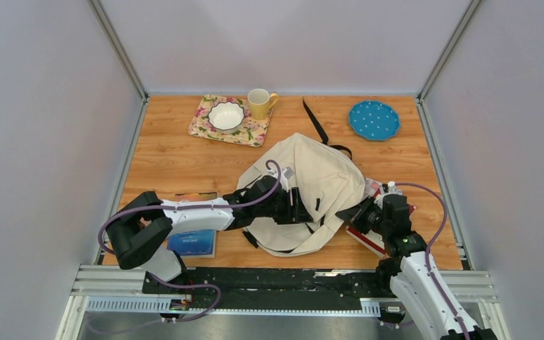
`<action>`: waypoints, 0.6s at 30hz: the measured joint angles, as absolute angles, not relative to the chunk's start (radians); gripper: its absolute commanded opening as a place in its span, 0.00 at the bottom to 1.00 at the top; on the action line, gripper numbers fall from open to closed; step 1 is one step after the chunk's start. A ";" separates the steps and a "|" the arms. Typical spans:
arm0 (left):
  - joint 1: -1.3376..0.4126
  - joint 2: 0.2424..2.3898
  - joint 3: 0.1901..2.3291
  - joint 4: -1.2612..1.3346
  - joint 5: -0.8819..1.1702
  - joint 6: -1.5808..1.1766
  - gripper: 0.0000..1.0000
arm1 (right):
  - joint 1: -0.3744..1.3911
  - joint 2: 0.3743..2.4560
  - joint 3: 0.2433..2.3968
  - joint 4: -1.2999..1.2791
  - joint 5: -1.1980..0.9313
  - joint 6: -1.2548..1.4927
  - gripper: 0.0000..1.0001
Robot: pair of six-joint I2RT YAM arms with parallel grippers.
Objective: Pack the student bag
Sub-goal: Adjust the student bag at the center of the board, then unzip the student bag at the center of the board.
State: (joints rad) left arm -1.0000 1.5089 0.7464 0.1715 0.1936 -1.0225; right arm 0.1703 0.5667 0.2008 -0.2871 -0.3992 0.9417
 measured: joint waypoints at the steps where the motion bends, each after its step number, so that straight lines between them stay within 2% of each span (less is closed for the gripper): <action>1: -1.000 1.519 0.747 0.192 0.203 -1.034 0.58 | 0.171 0.567 0.201 -0.291 -0.399 0.941 0.00; 18: -1.015 1.661 0.755 0.229 0.225 -1.130 0.55 | 0.177 0.571 0.201 -0.303 -0.403 0.908 0.00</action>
State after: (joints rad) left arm -1.0145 1.6608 0.7551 0.2295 0.2253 -1.1297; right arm 0.1768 0.5709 0.2008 -0.3031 -0.4034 0.9081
